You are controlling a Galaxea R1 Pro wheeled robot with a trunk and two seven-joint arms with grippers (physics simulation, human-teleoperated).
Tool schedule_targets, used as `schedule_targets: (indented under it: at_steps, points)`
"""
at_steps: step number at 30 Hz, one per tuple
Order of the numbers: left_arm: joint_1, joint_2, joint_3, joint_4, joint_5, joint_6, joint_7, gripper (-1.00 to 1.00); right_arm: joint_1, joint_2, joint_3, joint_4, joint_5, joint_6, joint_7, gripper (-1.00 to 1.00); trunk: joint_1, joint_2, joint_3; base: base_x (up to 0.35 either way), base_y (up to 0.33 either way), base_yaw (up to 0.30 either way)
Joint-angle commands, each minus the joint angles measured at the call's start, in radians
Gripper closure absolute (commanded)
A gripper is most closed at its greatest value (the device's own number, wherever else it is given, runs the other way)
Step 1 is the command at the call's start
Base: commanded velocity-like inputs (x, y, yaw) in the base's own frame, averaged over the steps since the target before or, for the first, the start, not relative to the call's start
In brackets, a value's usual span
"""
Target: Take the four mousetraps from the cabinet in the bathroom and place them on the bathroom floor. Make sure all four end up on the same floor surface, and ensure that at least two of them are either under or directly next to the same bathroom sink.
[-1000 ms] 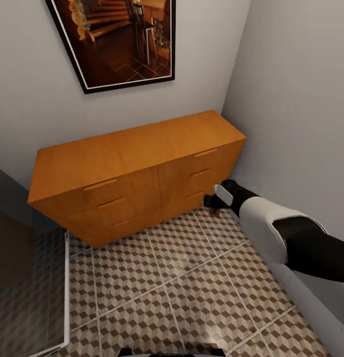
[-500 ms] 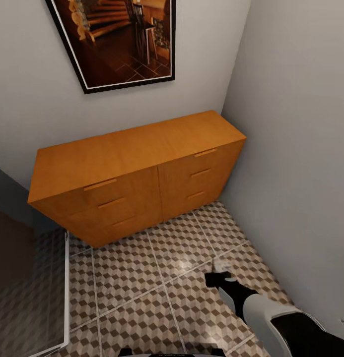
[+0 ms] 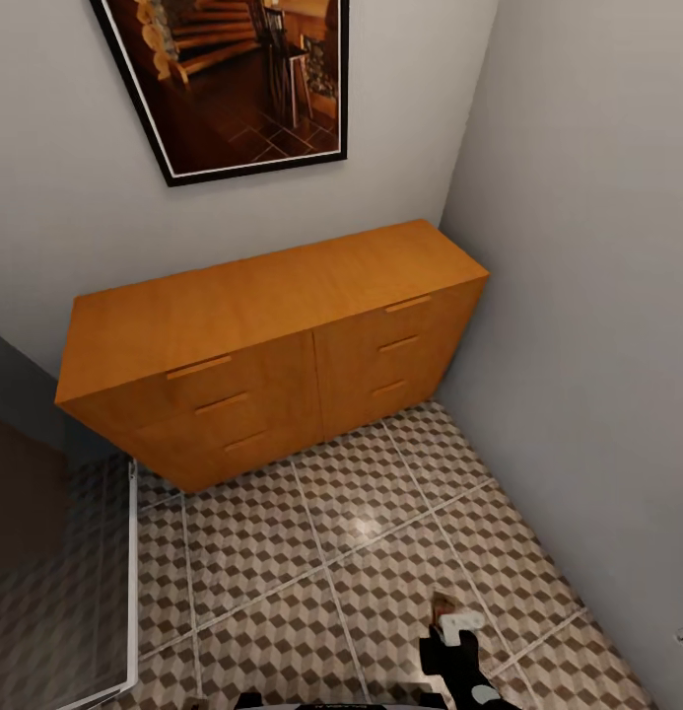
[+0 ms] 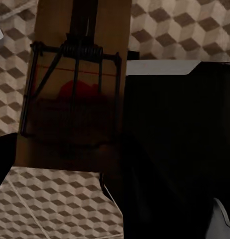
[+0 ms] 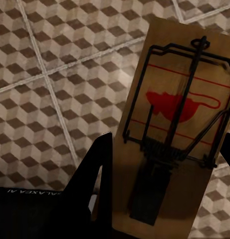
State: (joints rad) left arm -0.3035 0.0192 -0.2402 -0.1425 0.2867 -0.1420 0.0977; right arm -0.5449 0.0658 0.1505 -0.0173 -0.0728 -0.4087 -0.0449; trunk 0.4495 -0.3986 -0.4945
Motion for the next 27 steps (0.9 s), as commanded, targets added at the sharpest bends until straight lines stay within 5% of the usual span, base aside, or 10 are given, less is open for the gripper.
schedule_targets:
  at_steps: [1,8,15,27]
  points:
    - [0.0,0.006,-0.009,-0.01,0.006,-0.004,0.009,1.0,0.012,0.0,0.009,0.001,-0.009,-0.02,0.0,1.0,0.001,-0.001,-0.001,0.0,0.0,0.0]
    - [0.0,0.042,-0.011,-0.065,0.009,-0.01,0.014,1.0,0.046,-0.014,0.01,0.002,-0.01,-0.089,0.0,1.0,0.001,-0.001,-0.001,0.0,0.0,0.0]
    - [0.0,0.032,-0.014,0.022,0.009,-0.194,0.011,1.0,0.048,-0.02,0.009,0.002,-0.01,-0.115,0.002,1.0,0.001,-0.001,-0.001,0.0,0.0,0.0]
    - [0.0,0.015,-0.014,0.07,0.011,-0.211,0.008,1.0,0.048,-0.018,0.01,0.002,-0.01,-0.11,-0.003,1.0,0.001,-0.001,-0.001,0.0,0.0,0.0]
